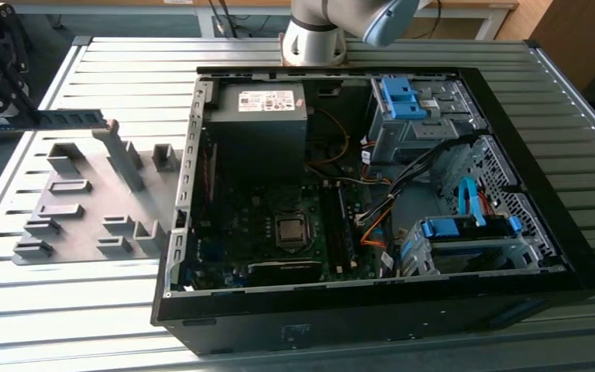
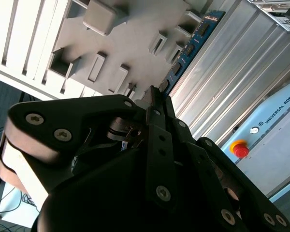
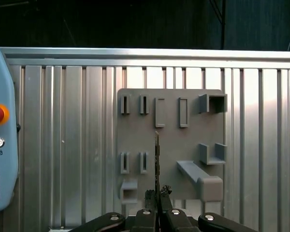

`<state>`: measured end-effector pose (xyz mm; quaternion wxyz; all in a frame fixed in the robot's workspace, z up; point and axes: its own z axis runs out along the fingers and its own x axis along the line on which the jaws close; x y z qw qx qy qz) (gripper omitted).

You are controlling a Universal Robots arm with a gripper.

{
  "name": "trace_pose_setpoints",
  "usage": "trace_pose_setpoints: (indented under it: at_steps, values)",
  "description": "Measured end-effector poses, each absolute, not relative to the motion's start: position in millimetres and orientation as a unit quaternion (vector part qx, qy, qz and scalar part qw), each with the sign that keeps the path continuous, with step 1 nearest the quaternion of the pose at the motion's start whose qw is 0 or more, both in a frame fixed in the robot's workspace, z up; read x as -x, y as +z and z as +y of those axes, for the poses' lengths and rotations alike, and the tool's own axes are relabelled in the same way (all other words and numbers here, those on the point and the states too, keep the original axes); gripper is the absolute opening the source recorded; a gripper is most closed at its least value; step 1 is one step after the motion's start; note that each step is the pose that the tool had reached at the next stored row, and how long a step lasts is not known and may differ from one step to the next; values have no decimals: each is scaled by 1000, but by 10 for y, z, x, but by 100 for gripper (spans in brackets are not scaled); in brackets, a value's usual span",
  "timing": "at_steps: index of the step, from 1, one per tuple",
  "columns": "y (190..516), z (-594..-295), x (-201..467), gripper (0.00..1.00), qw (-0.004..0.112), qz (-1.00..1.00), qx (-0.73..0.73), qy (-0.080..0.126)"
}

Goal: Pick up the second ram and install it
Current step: 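Pick up the second ram and move it above second insertion slot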

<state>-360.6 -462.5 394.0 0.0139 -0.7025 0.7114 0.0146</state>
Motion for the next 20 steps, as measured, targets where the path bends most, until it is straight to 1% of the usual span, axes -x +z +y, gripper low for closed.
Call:
trace_pose_setpoints:
  at_steps: [20]
  values:
    - [3940,-4626,3464,14,14,711,702,15]
